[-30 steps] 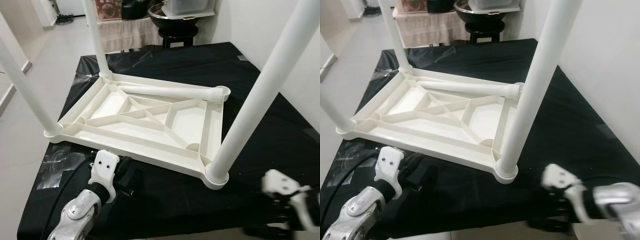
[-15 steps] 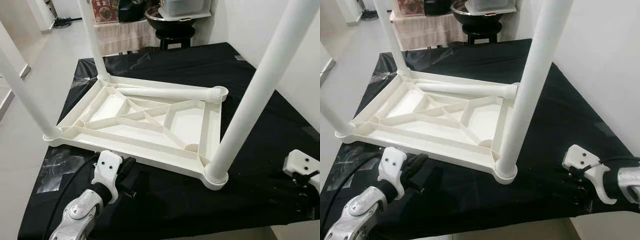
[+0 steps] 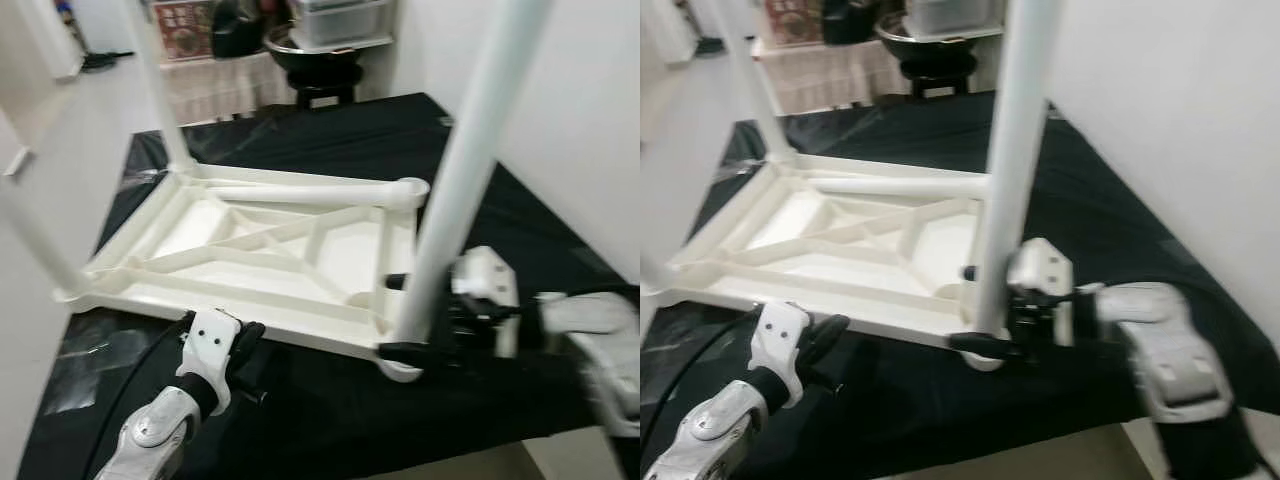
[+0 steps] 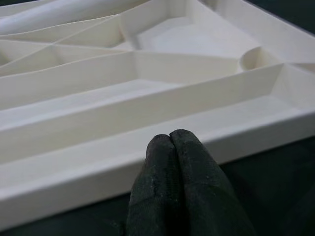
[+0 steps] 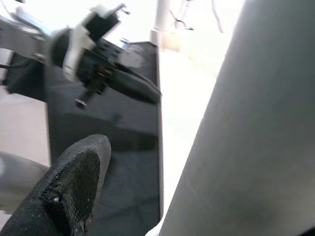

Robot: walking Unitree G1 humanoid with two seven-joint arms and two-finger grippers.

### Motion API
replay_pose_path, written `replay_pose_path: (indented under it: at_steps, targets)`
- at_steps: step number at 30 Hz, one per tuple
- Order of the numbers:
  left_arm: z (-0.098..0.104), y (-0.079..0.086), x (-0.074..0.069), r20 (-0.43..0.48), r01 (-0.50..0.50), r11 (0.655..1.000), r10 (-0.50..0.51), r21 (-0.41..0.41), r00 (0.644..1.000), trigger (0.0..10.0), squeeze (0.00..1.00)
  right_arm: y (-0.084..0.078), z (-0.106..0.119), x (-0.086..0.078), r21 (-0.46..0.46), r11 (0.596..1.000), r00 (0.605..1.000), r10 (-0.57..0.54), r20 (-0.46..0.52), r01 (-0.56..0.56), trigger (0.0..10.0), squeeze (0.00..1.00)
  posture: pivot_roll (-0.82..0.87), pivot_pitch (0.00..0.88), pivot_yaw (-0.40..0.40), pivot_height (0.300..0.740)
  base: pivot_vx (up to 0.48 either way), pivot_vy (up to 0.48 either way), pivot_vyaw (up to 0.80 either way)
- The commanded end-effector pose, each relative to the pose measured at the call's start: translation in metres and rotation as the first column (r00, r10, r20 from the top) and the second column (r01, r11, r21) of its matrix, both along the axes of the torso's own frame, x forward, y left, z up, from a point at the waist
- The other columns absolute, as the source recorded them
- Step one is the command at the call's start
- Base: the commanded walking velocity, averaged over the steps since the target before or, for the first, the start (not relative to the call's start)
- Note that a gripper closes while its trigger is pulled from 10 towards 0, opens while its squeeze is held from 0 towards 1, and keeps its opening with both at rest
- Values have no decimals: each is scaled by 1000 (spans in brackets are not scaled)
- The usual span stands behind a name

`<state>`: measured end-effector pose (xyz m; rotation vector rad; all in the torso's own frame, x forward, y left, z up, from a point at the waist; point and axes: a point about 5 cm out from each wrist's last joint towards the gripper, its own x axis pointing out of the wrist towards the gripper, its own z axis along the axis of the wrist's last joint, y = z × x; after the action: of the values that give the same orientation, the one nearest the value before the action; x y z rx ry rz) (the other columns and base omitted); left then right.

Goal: Building children table

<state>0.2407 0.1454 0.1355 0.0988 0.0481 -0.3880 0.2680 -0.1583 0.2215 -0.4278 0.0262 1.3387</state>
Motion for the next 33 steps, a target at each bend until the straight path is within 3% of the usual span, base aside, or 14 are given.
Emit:
replay_pose_path:
  at_steps: [1,2,4,9,11,15,16,17,18,20,21,22,29,33]
  targets:
    - [-2,1,-2,-15,0,1000,0,8,1000,10000,0,22,-1,-6,-2,992,992,127,-1,-127,10000,0,13,169,41,740,0,0,0]
    - [-2,1,-2,-15,0,1000,0,8,1000,10000,0,22,-1,-6,-2,992,992,127,-1,-127,10000,0,13,169,41,740,0,0,0]
    - [-2,1,-3,-15,-1,1000,1,10,1000,10000,0,42,0,-13,21,971,971,239,-22,-239,10000,0,23,173,34,740,0,0,0]
    - [-2,1,-3,-15,-2,1000,2,11,1000,10000,0,48,0,-15,26,963,963,268,-27,-268,10000,0,23,173,34,740,0,0,0]
    - [-2,1,-5,-17,-7,1000,7,15,1000,10000,0,62,8,-20,64,936,937,348,-37,-345,10000,0,35,176,32,740,0,0,0]
    - [-2,1,-5,-18,-7,1000,7,18,1000,10000,0,52,4,-11,2,948,947,318,-39,-318,10000,0,36,176,32,740,0,0,0]
    - [-3,1,-6,-19,-5,1000,5,20,1000,10000,0,35,-2,-1,-108,953,959,279,-54,-284,10000,0,34,176,31,740,0,0,0]
    - [-3,1,-6,-19,-5,1000,5,20,1000,10000,0,35,-2,-1,-108,953,959,279,-54,-284,10000,0,34,176,31,740,0,0,0]
    - [-3,1,-6,-20,-3,1000,4,21,1000,10000,0,24,-6,5,-197,945,965,256,-52,-261,10000,0,32,176,31,740,0,0,0]
    - [-4,0,-6,-21,1,1000,0,22,1000,10000,0,6,-8,15,-335,911,970,237,-54,-241,10000,0,30,177,22,740,0,0,0]
    - [-4,0,-6,-21,1,1000,0,22,1000,10000,0,6,-8,15,-335,911,970,237,-54,-241,10000,0,30,177,22,740,0,0,0]
    - [-4,-1,-7,-22,3,1000,-3,22,1000,10000,0,-6,-5,23,-424,874,970,233,-62,-238,10000,0,33,178,13,740,0,0,0]
    - [-6,-4,-10,-24,-7,1000,7,19,1000,10000,0,-12,1,40,-520,823,971,233,-56,-228,10000,0,35,180,-14,740,0,0,0]
    - [-6,-3,-11,-25,-24,1000,25,8,999,10000,0,-11,1,55,-602,782,978,207,7,-162,10000,0,17,179,-24,740,0,0,0]
